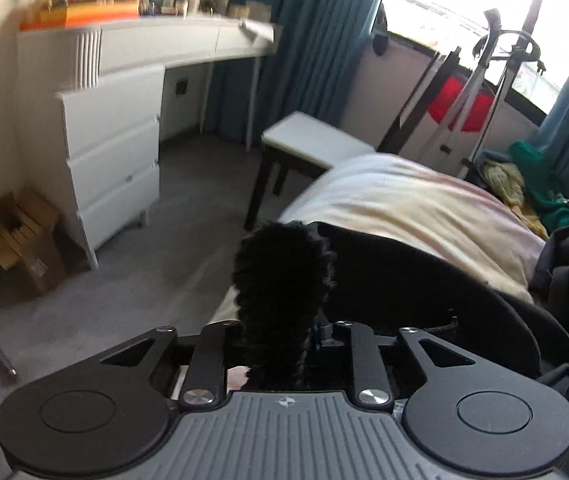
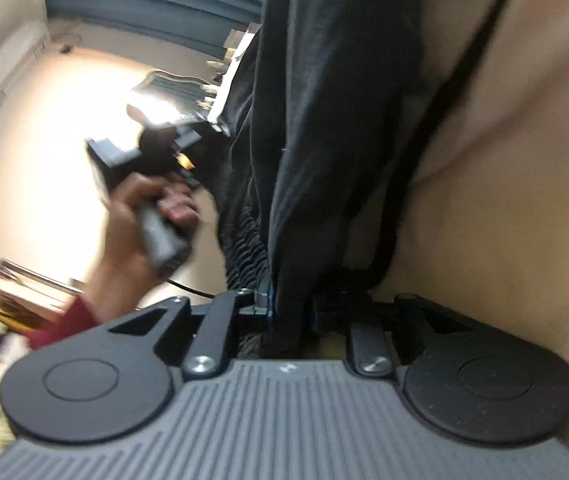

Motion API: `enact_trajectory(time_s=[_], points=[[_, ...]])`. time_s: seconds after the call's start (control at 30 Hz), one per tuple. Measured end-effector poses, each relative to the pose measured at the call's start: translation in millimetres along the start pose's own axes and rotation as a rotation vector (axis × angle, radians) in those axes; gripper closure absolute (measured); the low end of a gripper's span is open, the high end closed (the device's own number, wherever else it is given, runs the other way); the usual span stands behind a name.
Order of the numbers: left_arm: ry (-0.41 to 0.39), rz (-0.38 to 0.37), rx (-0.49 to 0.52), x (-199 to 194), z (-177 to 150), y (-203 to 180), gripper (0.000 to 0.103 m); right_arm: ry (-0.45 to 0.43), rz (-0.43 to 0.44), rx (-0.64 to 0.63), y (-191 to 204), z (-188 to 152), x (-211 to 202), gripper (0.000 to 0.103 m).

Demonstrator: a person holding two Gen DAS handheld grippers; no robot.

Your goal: Fold clothes

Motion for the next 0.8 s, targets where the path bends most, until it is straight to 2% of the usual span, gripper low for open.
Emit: enact_trajectory(time_s=[0.03,0.1,0.17,0.2,0.23,0.27,0.33,0.4,0.47,0.57,0.67,0.8], points=[[0.008,-0.001,0.009,-2.5,1.5,4.3,0.068,0.007,0.010,0.018,-2.6,2.1,-3.1,0.084],[-0.004,0.022,0.011,-14.5,5.2,9.9,0.050,0.022,0.005,0.019,-3.8,9.0,-12.7,0.082],[-0.041,0.039,0.030,-36.2,4.1,11.1,0.046,0.040,-0.021,0.000,-3.6,17.5,-21.5,0.077],[-0.066,0.049,0.042,-51.6,3.4,9.4,0.035,0.050,-0.038,-0.015,-2.6,21.8,-26.8,0.068],[-0.092,0.059,0.053,-67.1,2.6,7.5,0.029,0.058,-0.048,-0.035,-0.1,24.3,-33.0,0.055],[-0.122,0.079,0.057,-83.5,-1.0,3.9,0.020,0.058,-0.048,-0.064,5.1,23.5,-40.8,0.048],[-0.177,0.105,0.078,-115.5,-6.1,-1.9,0.019,0.029,-0.064,-0.147,18.0,22.1,-59.2,0.028],[-0.214,0.133,0.123,-143.7,-15.8,-16.0,0.019,-0.009,-0.119,-0.252,29.6,23.1,-78.5,0.021],[-0.254,0.165,0.177,-176.8,-29.3,-36.9,0.019,-0.035,-0.185,-0.384,45.8,28.8,-98.9,0.021],[-0.296,0.143,0.206,-221.4,-52.8,-77.6,0.019,-0.077,-0.200,-0.544,71.0,36.4,-135.3,0.021],[-0.332,0.093,0.241,-261.9,-79.6,-127.3,0.018,-0.125,-0.237,-0.625,76.2,51.4,-160.3,0.022],[-0.320,-0.001,0.266,-299.0,-127.6,-188.1,0.016,-0.192,-0.297,-0.713,76.8,72.7,-189.1,0.022]])
Point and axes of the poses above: each gripper's, at about its wrist camera, not at the fingertips, and x roughly the way its jaws point, y to its left, z to its top, the point moved 4 cm from there along x, roughly the way its jaws point, and after that the axes turned 5 degrees about -y, right-handed, at the moved point
